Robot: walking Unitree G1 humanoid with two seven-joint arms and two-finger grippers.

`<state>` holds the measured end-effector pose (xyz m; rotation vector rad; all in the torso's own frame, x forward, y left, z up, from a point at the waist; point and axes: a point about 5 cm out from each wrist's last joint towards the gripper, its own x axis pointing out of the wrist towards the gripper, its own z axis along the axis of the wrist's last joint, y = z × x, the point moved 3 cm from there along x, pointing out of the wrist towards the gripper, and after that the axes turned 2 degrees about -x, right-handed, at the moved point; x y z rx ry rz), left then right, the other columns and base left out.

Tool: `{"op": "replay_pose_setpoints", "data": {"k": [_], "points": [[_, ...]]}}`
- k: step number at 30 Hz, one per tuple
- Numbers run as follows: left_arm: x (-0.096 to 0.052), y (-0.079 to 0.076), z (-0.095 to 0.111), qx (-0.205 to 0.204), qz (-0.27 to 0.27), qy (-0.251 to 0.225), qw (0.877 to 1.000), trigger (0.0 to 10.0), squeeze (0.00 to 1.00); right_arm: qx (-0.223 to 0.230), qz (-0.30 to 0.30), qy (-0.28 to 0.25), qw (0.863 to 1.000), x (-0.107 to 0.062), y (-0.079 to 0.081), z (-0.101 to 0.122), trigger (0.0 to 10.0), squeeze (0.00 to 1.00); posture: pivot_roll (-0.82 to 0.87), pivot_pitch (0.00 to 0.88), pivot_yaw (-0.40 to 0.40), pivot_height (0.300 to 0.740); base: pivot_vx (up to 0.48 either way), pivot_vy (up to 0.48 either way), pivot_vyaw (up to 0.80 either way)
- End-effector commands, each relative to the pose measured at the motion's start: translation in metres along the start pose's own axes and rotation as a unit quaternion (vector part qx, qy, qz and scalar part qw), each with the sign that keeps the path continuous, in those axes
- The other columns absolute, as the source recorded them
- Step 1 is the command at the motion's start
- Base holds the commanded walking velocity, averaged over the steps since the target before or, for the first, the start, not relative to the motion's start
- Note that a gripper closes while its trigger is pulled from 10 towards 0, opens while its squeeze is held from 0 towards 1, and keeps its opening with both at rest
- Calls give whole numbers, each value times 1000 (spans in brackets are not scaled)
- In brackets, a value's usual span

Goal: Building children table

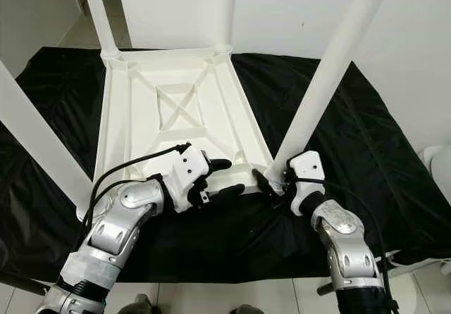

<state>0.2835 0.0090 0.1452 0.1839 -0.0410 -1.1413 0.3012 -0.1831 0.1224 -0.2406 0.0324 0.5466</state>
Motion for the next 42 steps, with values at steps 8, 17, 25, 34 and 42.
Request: {"op": "replay_pose_setpoints", "data": {"k": [8, 17, 25, 34, 42], "points": [[3, 4, 3, 5, 31, -4, 1000, 10000, 0, -13, 43, 1, 999, 11, 0, -2, 7412, 0, 17, 0, -25, 740, 0, 0, 0], [3, 0, 2, 5, 21, -1, 1000, 10000, 0, 20, 35, 7, 999, 4, 3, -11, 10000, 0, 1, 16, -14, 740, 0, 0, 0], [5, 1, 2, 5, 19, 2, 1000, 10000, 0, 57, -61, -8, 996, 4, 7, -8, 10000, 0, -9, 20, -5, 740, 0, 0, 0], [6, 6, 2, -1, 34, 0, 999, 10000, 0, 110, -229, -12, 967, 10, 34, -2, 10000, 0, 6, 29, -16, 740, 0, 0, 0], [6, 5, 1, -1, 38, 3, 999, 10000, 0, 124, -297, -6, 947, 11, 51, -1, 10000, 0, 6, 32, -20, 740, 0, 0, 0]]}}
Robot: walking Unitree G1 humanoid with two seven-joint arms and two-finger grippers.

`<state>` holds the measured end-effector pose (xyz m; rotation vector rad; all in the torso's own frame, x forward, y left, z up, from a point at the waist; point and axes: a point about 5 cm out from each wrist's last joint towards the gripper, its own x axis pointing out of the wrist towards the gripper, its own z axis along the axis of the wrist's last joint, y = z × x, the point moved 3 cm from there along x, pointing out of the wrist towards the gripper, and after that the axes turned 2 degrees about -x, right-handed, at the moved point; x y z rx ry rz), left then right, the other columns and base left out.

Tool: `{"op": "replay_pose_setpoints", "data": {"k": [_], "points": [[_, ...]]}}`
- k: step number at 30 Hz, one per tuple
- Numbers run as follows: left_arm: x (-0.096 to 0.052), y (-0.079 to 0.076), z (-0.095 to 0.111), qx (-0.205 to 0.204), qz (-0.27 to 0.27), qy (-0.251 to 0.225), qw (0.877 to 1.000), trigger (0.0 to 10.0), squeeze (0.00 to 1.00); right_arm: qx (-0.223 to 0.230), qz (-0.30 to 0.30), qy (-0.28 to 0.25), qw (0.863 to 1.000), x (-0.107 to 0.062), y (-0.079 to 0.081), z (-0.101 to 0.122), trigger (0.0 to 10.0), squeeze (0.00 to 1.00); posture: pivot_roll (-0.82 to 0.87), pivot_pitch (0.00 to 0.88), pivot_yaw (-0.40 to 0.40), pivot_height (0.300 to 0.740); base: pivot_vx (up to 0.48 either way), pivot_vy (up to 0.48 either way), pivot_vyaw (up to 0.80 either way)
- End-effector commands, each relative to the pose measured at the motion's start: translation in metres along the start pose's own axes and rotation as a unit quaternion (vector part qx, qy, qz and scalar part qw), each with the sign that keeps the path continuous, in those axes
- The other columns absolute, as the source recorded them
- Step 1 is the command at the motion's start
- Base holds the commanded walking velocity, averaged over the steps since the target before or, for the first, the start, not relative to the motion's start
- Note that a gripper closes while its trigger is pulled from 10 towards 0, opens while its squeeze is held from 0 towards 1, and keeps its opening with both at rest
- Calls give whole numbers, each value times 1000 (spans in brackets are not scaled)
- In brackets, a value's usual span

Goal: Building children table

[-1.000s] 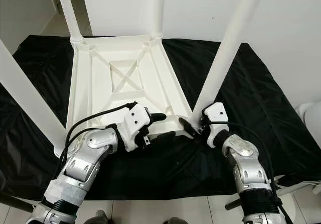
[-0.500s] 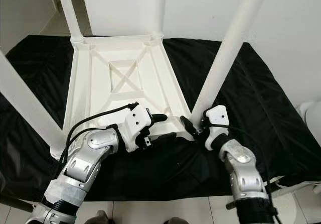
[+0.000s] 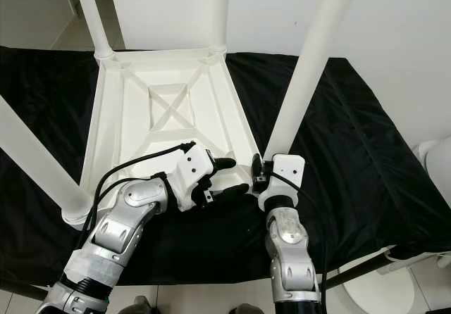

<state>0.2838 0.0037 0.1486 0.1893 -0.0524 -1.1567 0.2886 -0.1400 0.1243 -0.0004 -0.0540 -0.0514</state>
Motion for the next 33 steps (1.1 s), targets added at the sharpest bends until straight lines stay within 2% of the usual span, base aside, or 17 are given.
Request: {"op": "replay_pose_setpoints", "data": {"k": [1, 2, 8, 9, 14, 15, 16, 18, 19, 20, 22, 23, 24, 26, 27, 29, 33], "points": [[1, 7, -3, -6, 45, 7, 999, 10000, 0, 2, -4, 35, 999, -5, 4, -15, 10000, 0, 6, 32, -20, 740, 0, 0, 0], [1, 7, -3, -6, 45, 6, 999, 10000, 0, 9, -10, 33, 999, -6, 2, -13, 10000, 1000, 0, 28, -18, 740, 0, 0, 0], [1, 7, -3, -6, 44, 6, 999, 10000, 0, 7, -12, 29, 999, -7, -1, -11, 10000, 1000, -1, 25, -21, 740, 0, 0, 0], [2, 7, -4, -5, 45, 6, 999, 10000, 0, 8, -3, 24, 1000, -7, -7, -8, 10000, 1000, 2, 18, -25, 740, 0, 0, 0], [2, 7, -4, -5, 45, 6, 999, 10000, 0, 12, 8, 24, 1000, -6, -11, -7, 10000, 1000, 1, 10, -27, 740, 0, 0, 0], [2, 6, -4, -6, 45, 5, 999, 10000, 0, 2, 48, 21, 999, -4, -13, -5, 10000, 0, 5, 2, -35, 740, 0, 0, 0], [2, 6, -4, -6, 45, 5, 999, 10000, 0, 2, 48, 21, 999, -4, -13, -5, 10000, 0, 5, 2, -35, 740, 0, 0, 0], [-3, 2, -6, -7, 33, 2, 999, 10000, 0, -34, 148, 13, 988, -1, -16, 0, 10000, 0, 12, 0, -44, 740, 0, 0, 0], [-3, 2, -6, -7, 33, 2, 999, 10000, 0, -34, 148, 13, 988, -1, -16, 0, 10000, 0, 12, 0, -44, 740, 0, 0, 0], [-5, 0, -7, -6, 28, 0, 1000, 10000, 0, -49, 181, 12, 982, -1, -16, 1, 10000, 0, 16, 0, -48, 740, 0, 0, 0], [-5, 0, -7, -6, 28, 0, 1000, 10000, 0, -49, 181, 12, 982, -1, -16, 1, 10000, 0, 16, 0, -48, 740, 0, 0, 0], [-9, -1, -8, -10, 16, 1, 1000, 10000, 0, -65, 216, 11, 974, 0, -18, 2, 10000, 0, 19, 0, -51, 740, 0, 0, 0], [-9, -1, -8, -10, 16, 1, 1000, 10000, 0, -65, 216, 11, 974, 0, -18, 2, 10000, 0, 19, 0, -51, 740, 0, 0, 0], [-18, -5, -7, -12, -12, -4, 1000, 10000, 0, -99, 267, 10, 958, 4, -24, 5, 10000, 0, 35, 0, -62, 740, 0, 0, 0], [-18, -5, -7, -12, -12, -4, 1000, 10000, 0, -99, 267, 10, 958, 4, -24, 5, 10000, 0, 35, 0, -62, 740, 0, 0, 0], [-23, -8, -7, -22, -30, -3, 999, 10000, 0, -106, 305, 20, 946, 6, -28, 5, 10000, 0, 40, 0, -64, 740, 0, 0, 0], [-24, -8, -7, -23, -33, -1, 999, 10000, 0, -109, 321, 25, 941, 6, -29, 5, 10000, 0, 41, 0, -63, 740, 0, 0, 0]]}}
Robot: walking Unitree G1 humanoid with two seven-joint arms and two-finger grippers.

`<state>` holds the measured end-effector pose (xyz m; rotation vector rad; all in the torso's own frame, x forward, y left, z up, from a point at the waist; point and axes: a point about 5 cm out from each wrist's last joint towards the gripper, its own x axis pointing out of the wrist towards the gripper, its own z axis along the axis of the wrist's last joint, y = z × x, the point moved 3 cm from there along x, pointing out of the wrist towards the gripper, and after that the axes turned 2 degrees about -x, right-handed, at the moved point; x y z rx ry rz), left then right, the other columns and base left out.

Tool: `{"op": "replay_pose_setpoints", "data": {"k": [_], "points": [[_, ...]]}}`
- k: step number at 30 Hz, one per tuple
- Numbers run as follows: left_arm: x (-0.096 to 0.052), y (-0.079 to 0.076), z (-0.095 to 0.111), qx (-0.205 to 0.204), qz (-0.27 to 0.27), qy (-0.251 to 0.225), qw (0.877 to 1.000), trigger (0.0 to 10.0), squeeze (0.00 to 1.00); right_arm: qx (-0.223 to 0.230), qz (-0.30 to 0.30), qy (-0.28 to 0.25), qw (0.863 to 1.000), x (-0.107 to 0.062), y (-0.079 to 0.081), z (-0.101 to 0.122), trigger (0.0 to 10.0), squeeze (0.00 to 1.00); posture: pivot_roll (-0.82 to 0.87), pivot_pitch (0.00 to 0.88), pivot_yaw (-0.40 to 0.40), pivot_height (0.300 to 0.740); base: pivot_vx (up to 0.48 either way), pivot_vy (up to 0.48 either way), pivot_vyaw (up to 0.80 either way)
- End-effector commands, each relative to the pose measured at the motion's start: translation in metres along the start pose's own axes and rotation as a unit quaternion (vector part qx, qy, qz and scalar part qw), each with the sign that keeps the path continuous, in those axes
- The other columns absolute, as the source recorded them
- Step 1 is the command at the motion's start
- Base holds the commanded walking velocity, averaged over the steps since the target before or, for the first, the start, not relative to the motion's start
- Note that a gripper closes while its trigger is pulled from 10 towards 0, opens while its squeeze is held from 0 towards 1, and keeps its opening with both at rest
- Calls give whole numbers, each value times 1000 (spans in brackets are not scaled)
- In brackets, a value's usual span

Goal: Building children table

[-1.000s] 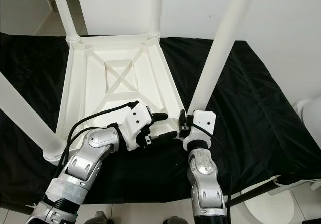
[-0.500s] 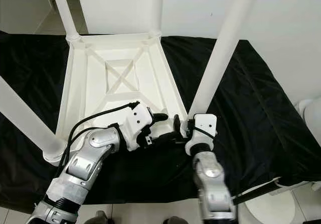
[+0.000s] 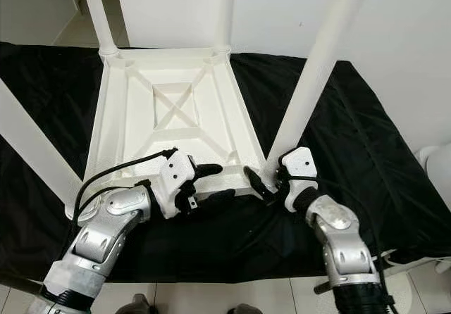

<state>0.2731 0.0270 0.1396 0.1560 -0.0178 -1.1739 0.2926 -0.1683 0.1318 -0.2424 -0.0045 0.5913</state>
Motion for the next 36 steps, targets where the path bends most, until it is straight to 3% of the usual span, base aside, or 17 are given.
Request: {"op": "replay_pose_setpoints", "data": {"k": [1, 2, 3, 4, 13, 14, 19, 22, 27, 29, 32, 33, 35, 36], "points": [[1, -7, 2, -1, -26, -4, 1000, 10000, 0, 1, 15, 9, 1000, -1, -2, -4, 9137, 0, 42, 0, -63, 740, 0, 0, 0], [1, -7, 2, -1, -26, -4, 1000, 10000, 0, 1, 15, 9, 1000, -1, -2, -4, 9137, 0, 42, 0, -63, 740, 0, 0, 0], [1, -7, 2, 0, -26, -2, 1000, 10000, 0, -3, 26, 13, 1000, -1, -6, -5, 3569, 0, 43, 0, -63, 740, 0, 0, 0], [1, -8, 2, 0, -26, -2, 1000, 10000, 0, 0, 33, 18, 999, -2, -10, -7, 0, 0, 44, 0, -61, 740, 0, 0, 0], [-1, -9, 2, -4, -24, -1, 1000, 10000, 0, 27, 38, 34, 998, -11, -10, -19, 0, 0, 35, 0, -55, 740, 0, 0, 0], [-1, -9, 2, -6, -25, 0, 1000, 10000, 0, 40, 27, 34, 998, -12, -10, -21, 10000, 0, 33, 0, -52, 740, 0, 0, 0], [0, -11, 2, -8, -27, 1, 1000, 10000, 0, 72, -7, 27, 997, -13, -10, -23, 10000, 0, 29, 3, -47, 740, 0, 0, 0], [1, -11, 2, -8, -31, 2, 999, 10000, 0, 71, -98, 35, 992, -13, -15, -27, 10000, 0, 21, 6, -39, 740, 0, 0, 0], [1, -10, 2, -8, -31, 3, 999, 10000, 0, 88, -146, 38, 985, -13, -17, -29, 10000, 0, 20, 8, -39, 740, 0, 0, 0], [2, -10, 2, -12, -33, 2, 999, 10000, 0, 101, -204, 27, 973, -12, -13, -26, 10000, 0, 11, 9, -41, 740, 0, 0, 0], [3, -11, 1, -13, -33, 2, 999, 10000, 0, 113, -237, 25, 965, -11, -10, -25, 10000, 0, 4, 11, -44, 740, 0, 0, 0], [5, -11, 1, -12, -34, 1, 999, 10000, 0, 125, -273, 21, 953, -9, -8, -24, 10000, 0, 4, 7, -48, 740, 0, 0, 0], [5, -11, 1, -12, -34, 1, 999, 10000, 0, 125, -273, 21, 953, -9, -8, -24, 10000, 0, 4, 7, -48, 740, 0, 0, 0], [6, -12, 2, -11, -33, 0, 999, 10000, 0, 135, -306, 21, 942, -7, -3, -23, 10000, 0, 4, 11, -53, 740, 0, 0, 0]]}}
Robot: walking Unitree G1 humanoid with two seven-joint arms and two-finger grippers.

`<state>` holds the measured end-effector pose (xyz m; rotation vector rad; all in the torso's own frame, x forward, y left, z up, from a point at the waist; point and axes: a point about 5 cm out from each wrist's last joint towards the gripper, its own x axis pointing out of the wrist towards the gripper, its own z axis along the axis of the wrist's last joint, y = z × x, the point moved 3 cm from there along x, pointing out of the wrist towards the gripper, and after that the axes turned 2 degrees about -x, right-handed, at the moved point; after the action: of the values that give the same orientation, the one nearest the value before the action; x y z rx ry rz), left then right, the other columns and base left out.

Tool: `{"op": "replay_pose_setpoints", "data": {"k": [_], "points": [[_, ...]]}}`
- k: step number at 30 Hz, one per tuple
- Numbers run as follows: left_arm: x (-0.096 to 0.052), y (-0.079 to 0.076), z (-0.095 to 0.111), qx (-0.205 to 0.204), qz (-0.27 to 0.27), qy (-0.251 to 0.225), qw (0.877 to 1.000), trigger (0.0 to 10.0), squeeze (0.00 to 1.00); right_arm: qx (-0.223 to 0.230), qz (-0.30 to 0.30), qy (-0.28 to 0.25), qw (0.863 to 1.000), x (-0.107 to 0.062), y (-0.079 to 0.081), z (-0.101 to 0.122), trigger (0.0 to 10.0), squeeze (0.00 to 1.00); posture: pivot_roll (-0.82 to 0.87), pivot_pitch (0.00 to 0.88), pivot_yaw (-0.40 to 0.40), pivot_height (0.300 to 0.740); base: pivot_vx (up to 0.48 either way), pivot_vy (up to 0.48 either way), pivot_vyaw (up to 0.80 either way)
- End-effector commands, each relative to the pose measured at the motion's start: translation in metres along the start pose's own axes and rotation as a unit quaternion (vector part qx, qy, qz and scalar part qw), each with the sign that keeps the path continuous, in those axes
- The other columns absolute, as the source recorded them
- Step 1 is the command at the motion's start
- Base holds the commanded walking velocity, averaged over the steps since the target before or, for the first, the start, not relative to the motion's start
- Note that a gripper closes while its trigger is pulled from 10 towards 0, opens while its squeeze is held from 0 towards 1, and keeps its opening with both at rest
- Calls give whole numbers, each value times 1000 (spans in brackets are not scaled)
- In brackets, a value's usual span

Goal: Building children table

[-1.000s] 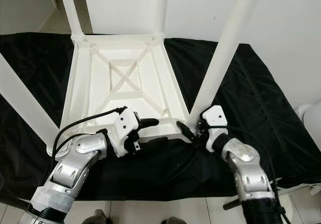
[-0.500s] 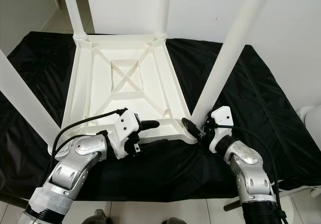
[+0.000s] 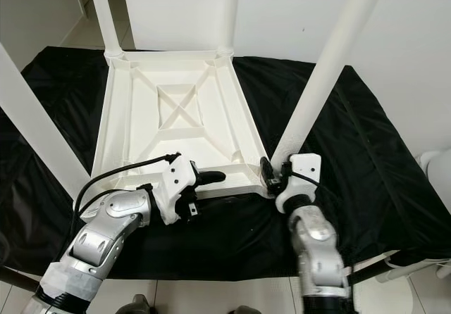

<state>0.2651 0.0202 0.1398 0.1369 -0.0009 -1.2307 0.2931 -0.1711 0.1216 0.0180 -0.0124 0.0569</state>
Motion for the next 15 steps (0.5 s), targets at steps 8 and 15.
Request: {"op": "replay_pose_setpoints", "data": {"k": [8, 15], "points": [[8, 3, 6, -4, 8, -12, 1000, 10000, 0, 47, -99, 28, 994, -3, 19, -14, 10000, 0, 11, 11, -58, 740, 0, 0, 0], [9, 7, 8, -5, 18, -16, 1000, 10000, 0, 49, -61, 10, 997, -1, 30, -6, 10000, 1000, 12, 13, -60, 740, 0, 0, 0]]}}
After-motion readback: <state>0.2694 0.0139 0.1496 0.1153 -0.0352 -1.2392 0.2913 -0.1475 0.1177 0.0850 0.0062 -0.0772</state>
